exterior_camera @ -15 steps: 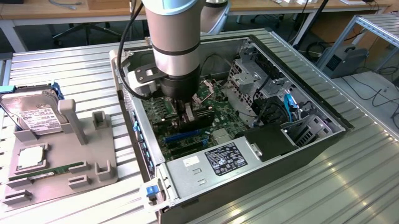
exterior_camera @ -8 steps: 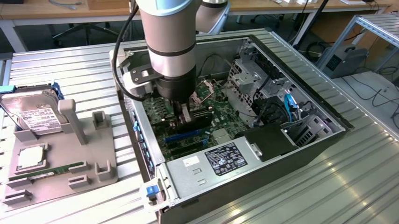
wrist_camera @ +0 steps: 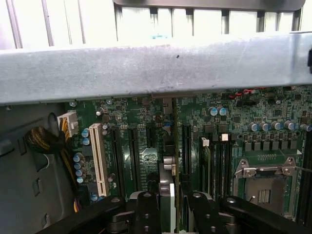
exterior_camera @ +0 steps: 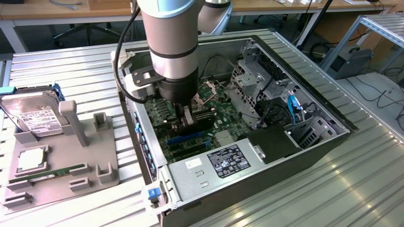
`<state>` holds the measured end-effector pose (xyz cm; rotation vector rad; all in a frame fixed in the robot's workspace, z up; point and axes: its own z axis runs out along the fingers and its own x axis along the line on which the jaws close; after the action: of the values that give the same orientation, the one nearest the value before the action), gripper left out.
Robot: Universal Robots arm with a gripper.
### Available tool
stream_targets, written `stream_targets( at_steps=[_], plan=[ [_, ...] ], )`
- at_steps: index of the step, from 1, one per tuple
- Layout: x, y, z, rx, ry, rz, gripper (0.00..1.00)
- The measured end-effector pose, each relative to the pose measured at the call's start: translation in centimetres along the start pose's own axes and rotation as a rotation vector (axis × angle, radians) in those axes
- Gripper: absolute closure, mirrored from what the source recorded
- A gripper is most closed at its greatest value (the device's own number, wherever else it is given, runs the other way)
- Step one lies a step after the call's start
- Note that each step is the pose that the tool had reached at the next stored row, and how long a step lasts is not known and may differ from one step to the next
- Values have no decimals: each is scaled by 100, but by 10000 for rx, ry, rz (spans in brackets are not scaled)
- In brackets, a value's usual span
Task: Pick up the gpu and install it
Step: 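Insert the gpu into the slot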
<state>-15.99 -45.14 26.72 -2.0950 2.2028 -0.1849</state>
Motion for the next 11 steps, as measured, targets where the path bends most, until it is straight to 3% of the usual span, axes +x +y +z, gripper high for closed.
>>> stream_targets(
  at_steps=[3,5,6,10,11],
  plan=[
    [0,0,1,0,0,0,73],
    [-1,1,3,-127,3,-2,73],
    [0,1,3,-151,6,-2,73],
    [0,1,2,-153,7,-3,73],
    [0,-1,4,-196,7,-6,73]
  ],
)
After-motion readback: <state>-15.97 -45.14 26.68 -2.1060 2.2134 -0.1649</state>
